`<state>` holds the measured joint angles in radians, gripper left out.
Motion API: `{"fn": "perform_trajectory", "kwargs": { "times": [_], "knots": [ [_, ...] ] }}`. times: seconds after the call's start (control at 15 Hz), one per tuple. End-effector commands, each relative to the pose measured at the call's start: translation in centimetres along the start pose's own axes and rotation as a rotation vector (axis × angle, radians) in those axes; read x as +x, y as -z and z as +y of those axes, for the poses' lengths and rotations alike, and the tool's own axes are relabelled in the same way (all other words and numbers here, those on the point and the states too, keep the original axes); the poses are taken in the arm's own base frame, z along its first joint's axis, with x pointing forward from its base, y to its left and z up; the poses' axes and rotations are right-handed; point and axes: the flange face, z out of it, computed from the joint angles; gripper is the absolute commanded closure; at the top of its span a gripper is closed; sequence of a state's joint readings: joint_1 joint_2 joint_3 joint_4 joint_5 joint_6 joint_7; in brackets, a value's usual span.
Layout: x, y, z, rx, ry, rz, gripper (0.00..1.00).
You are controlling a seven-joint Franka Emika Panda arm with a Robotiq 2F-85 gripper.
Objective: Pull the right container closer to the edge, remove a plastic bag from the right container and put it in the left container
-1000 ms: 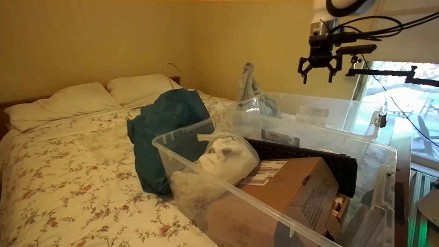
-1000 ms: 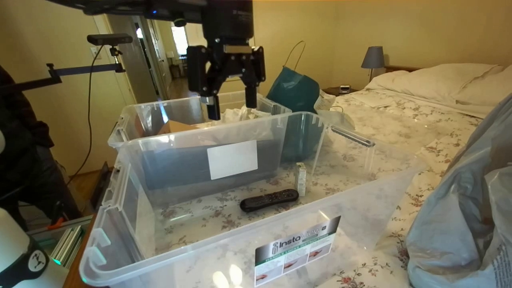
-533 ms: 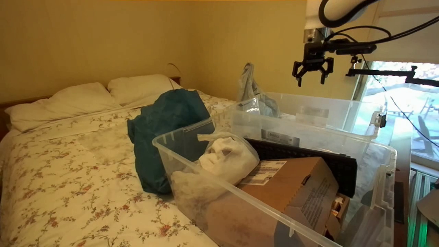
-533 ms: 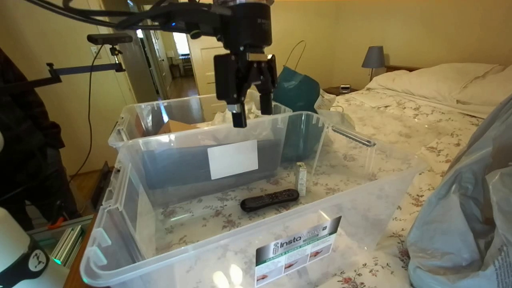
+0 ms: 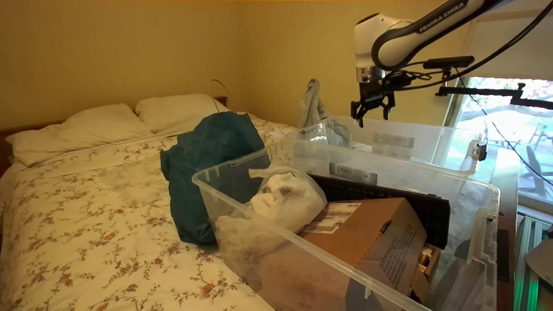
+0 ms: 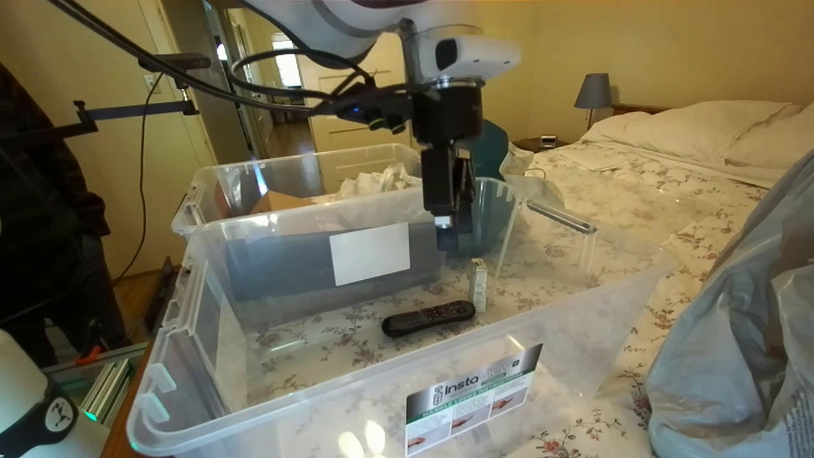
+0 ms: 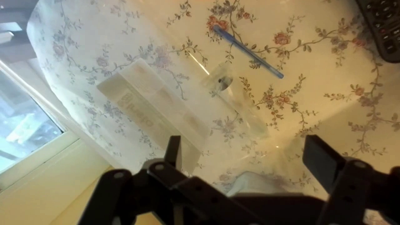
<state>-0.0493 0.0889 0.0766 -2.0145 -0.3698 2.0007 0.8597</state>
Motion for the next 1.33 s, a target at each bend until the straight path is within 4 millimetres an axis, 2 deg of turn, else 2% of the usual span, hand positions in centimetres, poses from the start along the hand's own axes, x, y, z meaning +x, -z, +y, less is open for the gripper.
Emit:
{"fn": "perform_trajectory", "kwargs": {
  "times": [0.0,0.2,0.33,0.73,1.0,1.13,1.27],
  "knots": [
    [3.7,-3.1,-2.7,-0.055,-0.017,0.078,0.0],
    [5.4,-4.8,-2.3,-0.113,-0.002,0.13,0.0],
    [5.5,-5.4,-1.4,-0.106,-0.037,0.109,0.0],
    [5.2,-5.8,-1.4,-0.106,-0.009,0.087,0.0],
    [-1.4,-8.8,-5.2,-0.12,0.247,0.073,0.0],
    [-4.5,-11.1,-7.9,-0.156,0.345,0.084,0.0],
    [-5.9,-14.5,-10.7,-0.236,0.424,0.128,0.0]
  ]
}}
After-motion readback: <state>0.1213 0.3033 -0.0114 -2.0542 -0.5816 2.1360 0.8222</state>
